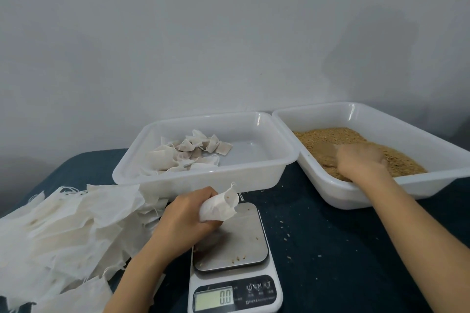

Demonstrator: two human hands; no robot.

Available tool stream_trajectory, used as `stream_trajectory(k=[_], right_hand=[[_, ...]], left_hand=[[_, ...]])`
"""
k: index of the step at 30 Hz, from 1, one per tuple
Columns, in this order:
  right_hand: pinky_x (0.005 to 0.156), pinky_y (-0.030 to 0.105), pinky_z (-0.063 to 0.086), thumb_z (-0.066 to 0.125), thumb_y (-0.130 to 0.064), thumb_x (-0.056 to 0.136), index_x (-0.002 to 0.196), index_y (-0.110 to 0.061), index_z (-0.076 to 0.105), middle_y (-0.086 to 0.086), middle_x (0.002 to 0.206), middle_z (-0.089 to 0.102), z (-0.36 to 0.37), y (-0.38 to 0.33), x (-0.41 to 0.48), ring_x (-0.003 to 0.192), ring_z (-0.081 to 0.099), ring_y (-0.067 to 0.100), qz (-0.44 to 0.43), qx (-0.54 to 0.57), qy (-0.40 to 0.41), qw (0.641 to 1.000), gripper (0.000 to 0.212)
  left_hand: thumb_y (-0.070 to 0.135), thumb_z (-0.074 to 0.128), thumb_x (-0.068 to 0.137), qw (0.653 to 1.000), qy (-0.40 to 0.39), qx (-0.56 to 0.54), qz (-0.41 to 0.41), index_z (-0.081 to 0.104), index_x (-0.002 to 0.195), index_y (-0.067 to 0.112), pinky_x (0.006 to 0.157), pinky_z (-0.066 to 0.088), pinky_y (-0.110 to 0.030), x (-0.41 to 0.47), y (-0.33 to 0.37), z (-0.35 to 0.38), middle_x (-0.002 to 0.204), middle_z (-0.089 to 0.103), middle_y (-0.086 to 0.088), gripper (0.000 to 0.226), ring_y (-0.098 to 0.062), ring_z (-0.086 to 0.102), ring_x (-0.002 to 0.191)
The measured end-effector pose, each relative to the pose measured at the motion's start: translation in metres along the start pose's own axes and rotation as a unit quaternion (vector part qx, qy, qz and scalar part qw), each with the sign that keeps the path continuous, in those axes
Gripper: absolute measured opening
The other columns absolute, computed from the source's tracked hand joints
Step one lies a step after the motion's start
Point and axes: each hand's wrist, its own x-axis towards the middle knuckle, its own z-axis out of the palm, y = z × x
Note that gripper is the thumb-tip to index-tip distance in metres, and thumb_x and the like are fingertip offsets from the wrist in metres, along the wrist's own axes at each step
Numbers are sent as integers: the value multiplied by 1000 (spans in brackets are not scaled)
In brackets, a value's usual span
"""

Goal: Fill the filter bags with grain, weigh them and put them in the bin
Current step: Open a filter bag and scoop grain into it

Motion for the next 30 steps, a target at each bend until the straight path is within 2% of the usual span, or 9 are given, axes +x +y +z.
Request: stream_trajectory(k=[4,9,11,13,14,16,22,26,30], right_hand=[[78,34,50,44,-29,100,130,-19,57,3,100,64,5,4,2,88,59,23,-70,95,-21,993,35],[82,36,53,47,-26,97,138,-21,54,7,126,65,7,9,5,93,66,23,-81,220,-63,970,42],[70,32,49,51,-24,98,133,-13,57,5,104,69,12,9,8,77,62,22,-65,300,-77,949,37],[58,28,40,53,-20,98,103,-7,68,4,72,60,13,9,12,60,51,20,-35,382,-90,919,20],[53,25,36,54,-19,98,85,-7,65,3,62,55,12,10,13,51,47,17,-21,402,-92,911,21],[46,22,31,52,-19,99,69,-9,52,2,52,50,12,11,14,38,41,13,-10,425,-86,901,31],[53,27,33,48,-44,99,84,-6,63,1,51,48,16,15,14,45,41,17,-1,456,10,890,43],[59,34,47,56,-47,94,88,-30,57,2,76,68,11,14,6,62,61,24,-50,484,95,869,18],[62,35,51,57,-50,89,85,-39,57,-15,89,70,-2,9,-8,62,65,9,-127,504,145,842,12]], left_hand=[[25,75,80,1000,-3,-1,-4,58,81,31,59,44,-28,0,0,1,76,62,18,18,-8,59,70],[25,74,80,1000,-5,-5,-3,58,81,33,60,46,-30,0,-1,2,75,63,19,17,-7,59,70],[26,74,80,1000,-8,-8,1,57,81,34,60,46,-31,0,-1,3,76,63,19,18,-6,59,69],[27,73,80,1000,-9,-13,4,56,79,35,59,44,-30,0,-1,3,74,62,19,19,-6,58,68],[29,73,80,1000,-9,-19,5,55,79,36,59,44,-30,0,-1,3,74,62,19,19,-6,57,67],[38,69,78,999,-5,-38,3,55,79,39,58,43,-30,0,-1,3,72,61,19,14,-6,56,65],[58,62,69,992,49,-112,-18,56,84,27,55,39,-24,1,-2,4,69,58,6,35,-11,49,60],[58,60,68,989,58,-133,-37,58,97,34,59,48,-27,1,-2,3,86,66,3,38,-17,60,75],[58,58,70,990,57,-125,-43,58,96,33,63,47,-29,1,-6,3,86,66,5,36,-16,59,76]])
